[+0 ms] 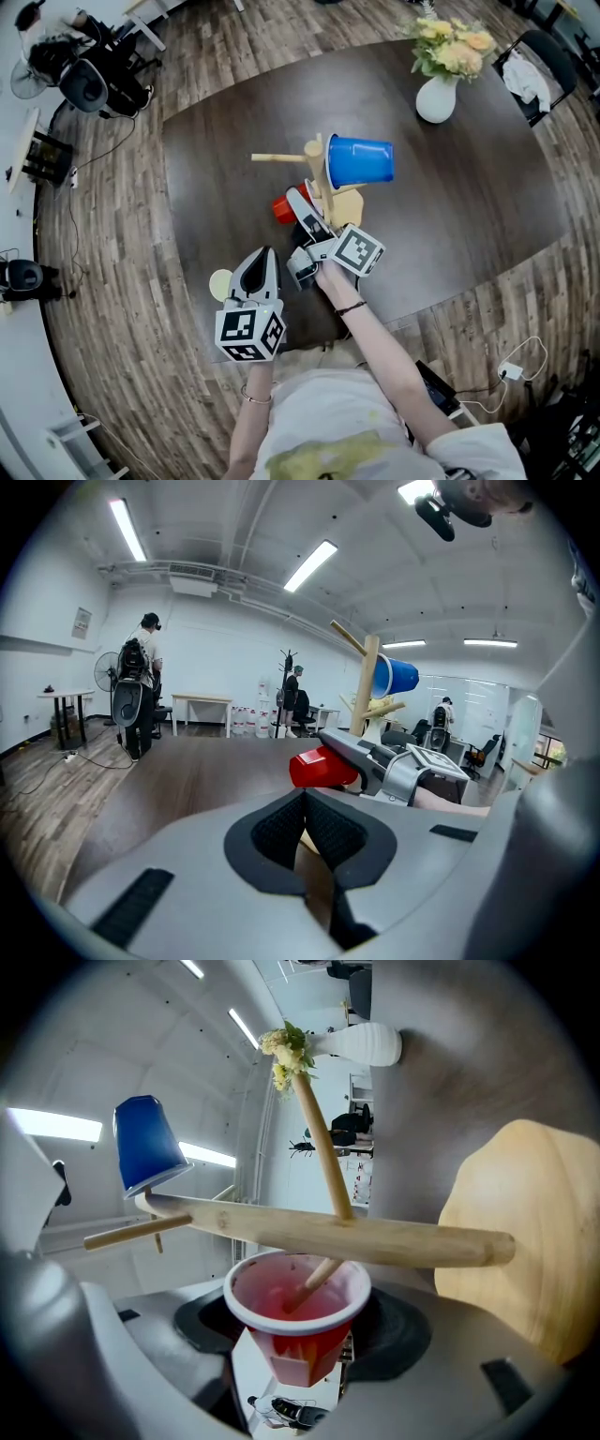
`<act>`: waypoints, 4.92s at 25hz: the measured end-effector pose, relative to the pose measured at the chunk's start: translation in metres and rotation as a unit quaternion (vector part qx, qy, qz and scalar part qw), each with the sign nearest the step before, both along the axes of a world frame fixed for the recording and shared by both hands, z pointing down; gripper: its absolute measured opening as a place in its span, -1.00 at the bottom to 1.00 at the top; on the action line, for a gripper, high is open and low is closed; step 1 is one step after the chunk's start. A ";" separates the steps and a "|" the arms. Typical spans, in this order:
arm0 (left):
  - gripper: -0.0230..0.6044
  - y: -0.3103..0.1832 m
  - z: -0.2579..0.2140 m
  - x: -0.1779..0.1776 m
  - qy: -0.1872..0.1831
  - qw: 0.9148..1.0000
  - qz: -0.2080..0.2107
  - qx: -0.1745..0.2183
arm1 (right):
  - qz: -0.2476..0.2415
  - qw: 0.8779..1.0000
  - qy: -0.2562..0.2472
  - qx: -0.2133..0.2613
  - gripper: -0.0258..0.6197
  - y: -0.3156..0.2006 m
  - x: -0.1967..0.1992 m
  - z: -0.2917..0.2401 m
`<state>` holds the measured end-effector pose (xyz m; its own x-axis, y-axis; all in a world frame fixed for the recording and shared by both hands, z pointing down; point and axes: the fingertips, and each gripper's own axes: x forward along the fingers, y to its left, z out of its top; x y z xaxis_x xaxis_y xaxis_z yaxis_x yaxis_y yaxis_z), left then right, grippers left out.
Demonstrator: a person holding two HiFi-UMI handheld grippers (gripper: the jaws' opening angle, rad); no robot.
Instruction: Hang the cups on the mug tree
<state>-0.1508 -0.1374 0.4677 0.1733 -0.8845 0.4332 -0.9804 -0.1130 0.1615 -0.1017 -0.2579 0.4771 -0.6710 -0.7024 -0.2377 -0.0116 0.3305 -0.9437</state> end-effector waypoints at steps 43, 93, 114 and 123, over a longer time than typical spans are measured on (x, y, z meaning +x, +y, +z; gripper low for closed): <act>-0.85 0.023 -0.012 0.001 0.002 0.999 -0.026 0.023 | -0.052 0.990 -0.050 -0.123 0.29 0.035 -0.004 0.041; -0.85 0.171 0.010 -0.171 0.031 0.990 -0.134 0.027 | -0.258 0.747 0.512 0.337 0.07 0.222 -0.155 0.083; -0.85 0.178 0.015 -0.196 0.023 0.986 -0.163 0.021 | -0.258 0.720 0.545 0.345 0.20 0.203 -0.203 0.100; -0.85 0.166 0.007 -0.188 0.018 0.988 -0.151 0.030 | -0.256 0.758 0.509 0.318 0.19 0.199 -0.199 0.081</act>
